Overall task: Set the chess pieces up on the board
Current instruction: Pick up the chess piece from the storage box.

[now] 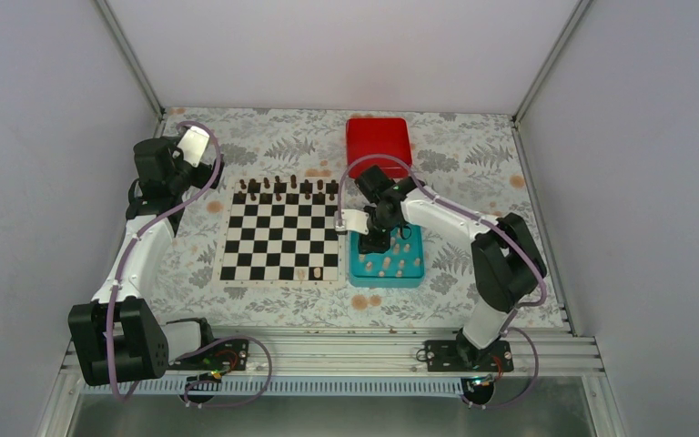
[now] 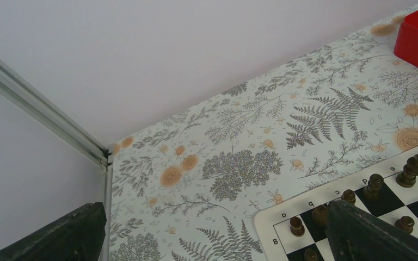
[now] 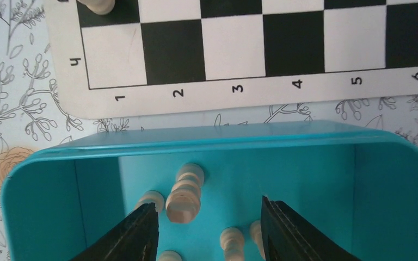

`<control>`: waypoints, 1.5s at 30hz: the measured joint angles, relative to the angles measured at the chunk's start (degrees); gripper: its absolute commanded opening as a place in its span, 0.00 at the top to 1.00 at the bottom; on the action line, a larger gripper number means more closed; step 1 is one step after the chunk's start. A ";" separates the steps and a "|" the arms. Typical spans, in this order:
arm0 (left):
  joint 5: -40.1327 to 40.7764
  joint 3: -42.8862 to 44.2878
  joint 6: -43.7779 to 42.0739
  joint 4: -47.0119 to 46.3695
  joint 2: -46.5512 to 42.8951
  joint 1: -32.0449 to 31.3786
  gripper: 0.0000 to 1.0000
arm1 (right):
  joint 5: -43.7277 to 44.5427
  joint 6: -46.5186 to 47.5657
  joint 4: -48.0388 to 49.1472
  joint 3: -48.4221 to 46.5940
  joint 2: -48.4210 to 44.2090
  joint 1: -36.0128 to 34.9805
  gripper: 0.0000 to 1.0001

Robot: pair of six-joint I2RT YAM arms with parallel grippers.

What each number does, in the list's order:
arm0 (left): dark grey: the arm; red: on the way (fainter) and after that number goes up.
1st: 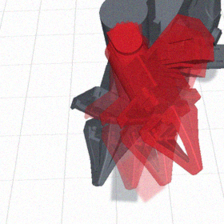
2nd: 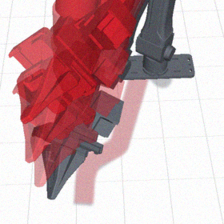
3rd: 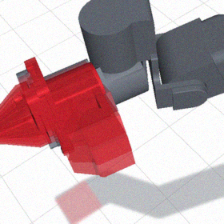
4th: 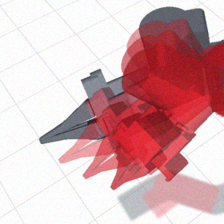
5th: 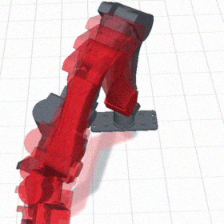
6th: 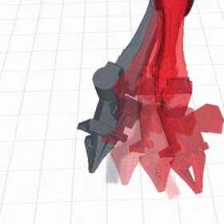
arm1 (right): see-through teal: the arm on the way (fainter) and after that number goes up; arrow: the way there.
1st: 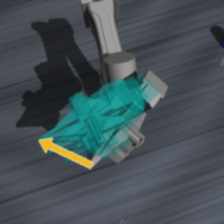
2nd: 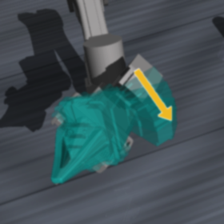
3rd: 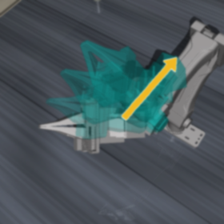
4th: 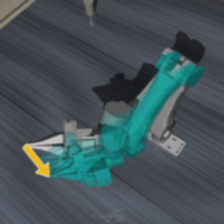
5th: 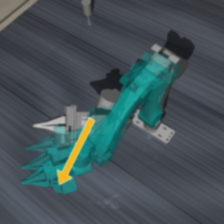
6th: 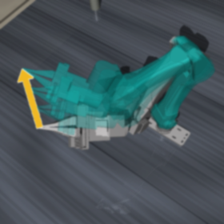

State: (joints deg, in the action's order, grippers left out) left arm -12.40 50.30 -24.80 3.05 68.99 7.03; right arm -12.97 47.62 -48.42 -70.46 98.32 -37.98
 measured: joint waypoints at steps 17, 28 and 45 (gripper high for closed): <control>-0.11 0.00 -0.02 0.00 0.00 0.00 0.00 | -1.29 -0.96 2.80 1.88 2.45 -0.26 0.67; -0.33 0.00 -0.02 0.00 0.00 0.26 0.00 | -1.25 -1.55 2.64 1.86 3.06 -0.26 0.87; -0.33 0.00 -0.02 0.00 -0.24 0.33 0.00 | 5.05 -1.68 -7.48 -21.59 1.55 -7.02 0.88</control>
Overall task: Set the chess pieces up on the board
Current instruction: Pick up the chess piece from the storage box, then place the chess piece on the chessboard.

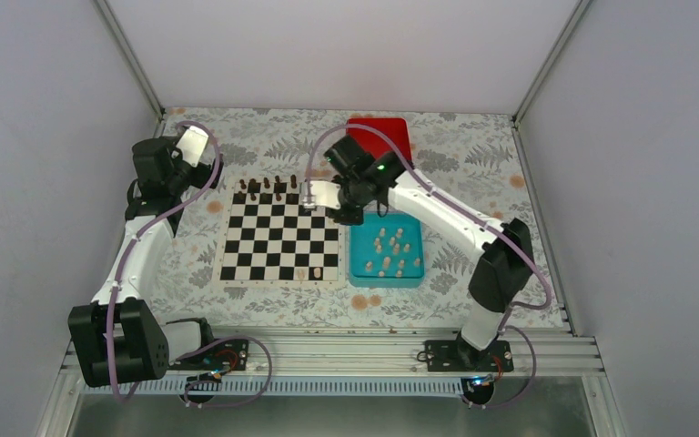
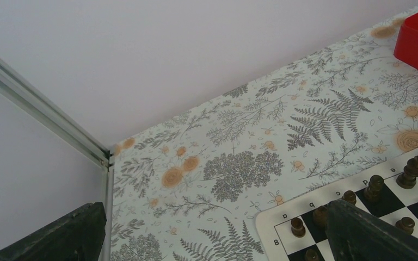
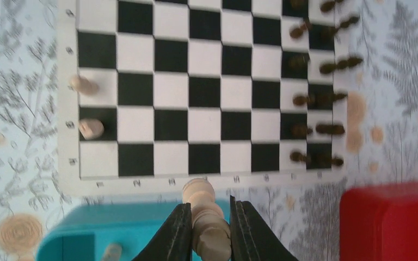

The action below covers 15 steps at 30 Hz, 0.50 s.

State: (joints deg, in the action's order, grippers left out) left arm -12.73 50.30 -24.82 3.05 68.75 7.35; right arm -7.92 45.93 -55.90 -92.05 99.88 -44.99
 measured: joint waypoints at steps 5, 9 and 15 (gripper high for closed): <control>0.02 0.00 0.00 -0.02 -0.48 0.13 0.00 | 0.09 0.15 -0.81 -6.12 6.08 -6.58 0.87; 0.07 0.00 0.00 0.00 -0.57 0.48 0.00 | -0.09 0.42 -0.79 -8.46 11.98 -10.78 0.87; 0.09 0.00 0.00 0.00 -0.59 1.16 0.00 | -0.48 1.05 -0.50 -10.82 17.57 -15.15 0.87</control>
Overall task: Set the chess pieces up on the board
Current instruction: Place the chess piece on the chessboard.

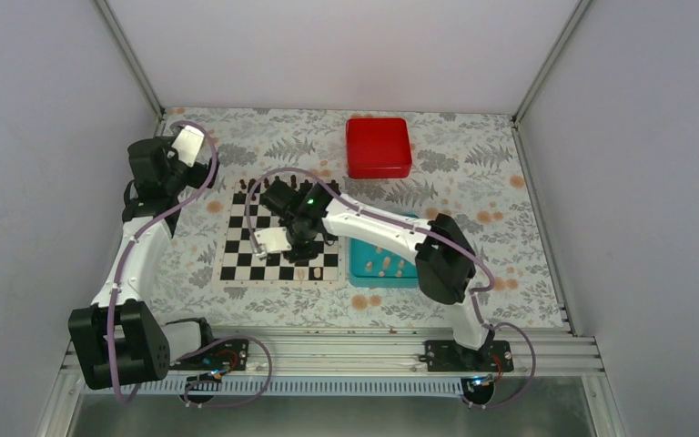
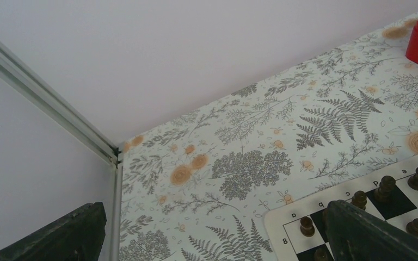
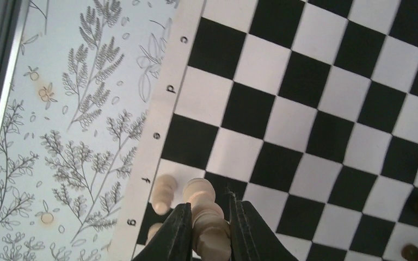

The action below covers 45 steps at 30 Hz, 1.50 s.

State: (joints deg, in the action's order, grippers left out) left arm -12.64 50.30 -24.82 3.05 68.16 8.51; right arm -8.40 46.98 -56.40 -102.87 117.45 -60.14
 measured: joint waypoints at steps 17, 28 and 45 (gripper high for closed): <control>-0.04 0.00 0.02 -0.70 -0.42 0.72 0.00 | -2.45 0.07 5.33 0.85 4.13 -2.47 0.87; -0.09 -0.02 0.02 -0.81 -0.74 0.74 0.00 | -2.36 0.07 7.10 2.56 5.40 -2.47 0.86; -0.52 -0.63 0.02 -0.83 -0.79 0.76 0.00 | -2.27 0.07 8.76 3.89 6.32 -2.47 0.56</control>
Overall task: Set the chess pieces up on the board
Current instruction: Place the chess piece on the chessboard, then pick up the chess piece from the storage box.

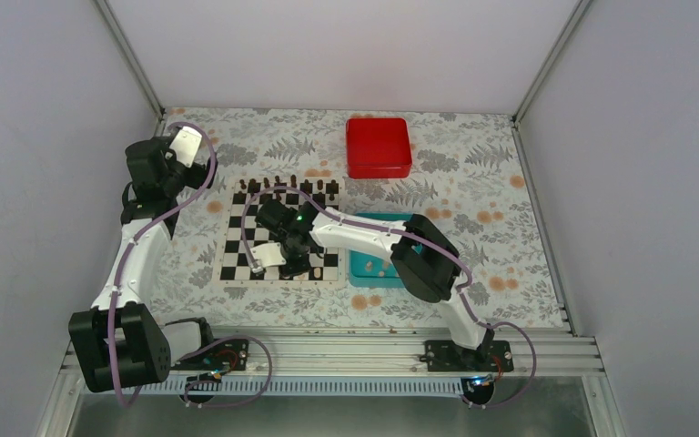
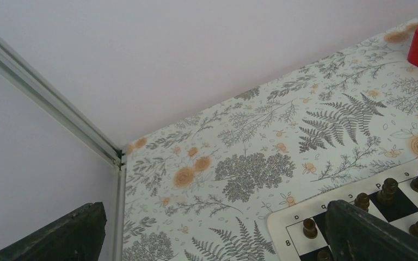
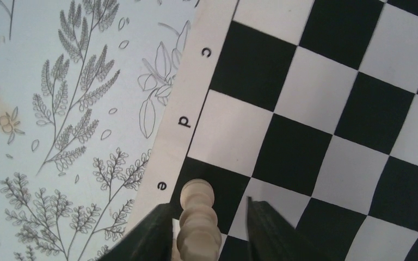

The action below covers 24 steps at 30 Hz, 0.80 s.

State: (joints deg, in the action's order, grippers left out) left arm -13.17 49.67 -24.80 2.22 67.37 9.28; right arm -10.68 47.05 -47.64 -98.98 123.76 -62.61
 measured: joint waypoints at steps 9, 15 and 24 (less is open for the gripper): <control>-0.66 -0.02 0.00 0.00 -0.02 0.00 0.00 | -0.11 -0.22 -0.55 0.50 -1.20 0.02 0.48; -0.66 0.00 0.00 0.00 -0.07 0.00 0.00 | -1.64 -0.98 -2.80 -0.02 -9.77 2.12 0.49; -0.66 0.00 0.00 0.00 -0.07 0.00 0.00 | -2.51 -0.22 -2.73 6.67 -24.76 25.83 0.51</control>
State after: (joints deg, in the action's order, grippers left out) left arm -13.82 49.67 -24.80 2.22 67.31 9.28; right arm -13.19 46.83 -50.37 -92.31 99.00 -36.77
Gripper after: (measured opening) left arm 0.999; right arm 0.490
